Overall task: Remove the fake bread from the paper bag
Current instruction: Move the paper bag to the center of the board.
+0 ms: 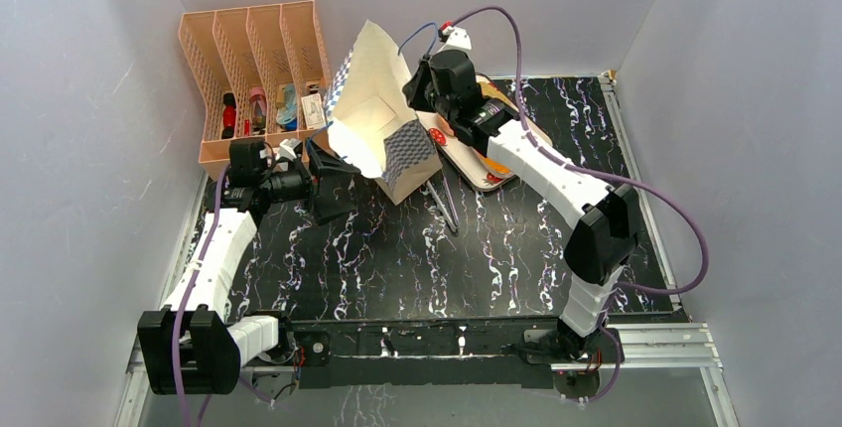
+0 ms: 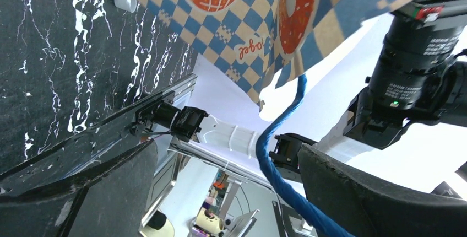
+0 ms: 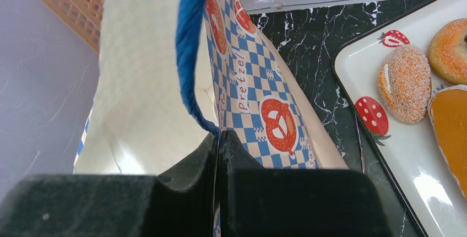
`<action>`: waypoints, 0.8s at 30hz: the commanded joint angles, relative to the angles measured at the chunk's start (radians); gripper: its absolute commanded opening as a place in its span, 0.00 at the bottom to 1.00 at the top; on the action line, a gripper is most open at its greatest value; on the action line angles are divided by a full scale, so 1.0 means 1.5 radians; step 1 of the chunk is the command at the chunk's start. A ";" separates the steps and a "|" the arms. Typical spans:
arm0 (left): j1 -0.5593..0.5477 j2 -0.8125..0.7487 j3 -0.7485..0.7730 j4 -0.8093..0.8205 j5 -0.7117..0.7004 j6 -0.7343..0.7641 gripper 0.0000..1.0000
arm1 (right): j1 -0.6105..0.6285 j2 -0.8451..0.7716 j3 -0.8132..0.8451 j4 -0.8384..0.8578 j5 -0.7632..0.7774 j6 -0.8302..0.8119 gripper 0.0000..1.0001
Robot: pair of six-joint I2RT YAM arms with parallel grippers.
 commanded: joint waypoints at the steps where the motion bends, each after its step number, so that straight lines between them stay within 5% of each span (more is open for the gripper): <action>1: 0.004 -0.010 0.017 -0.045 0.040 0.016 0.98 | -0.011 0.024 0.078 0.035 -0.021 0.014 0.00; 24: 0.001 0.059 0.044 -0.001 0.033 0.022 0.98 | 0.010 0.153 0.271 -0.011 -0.102 0.049 0.00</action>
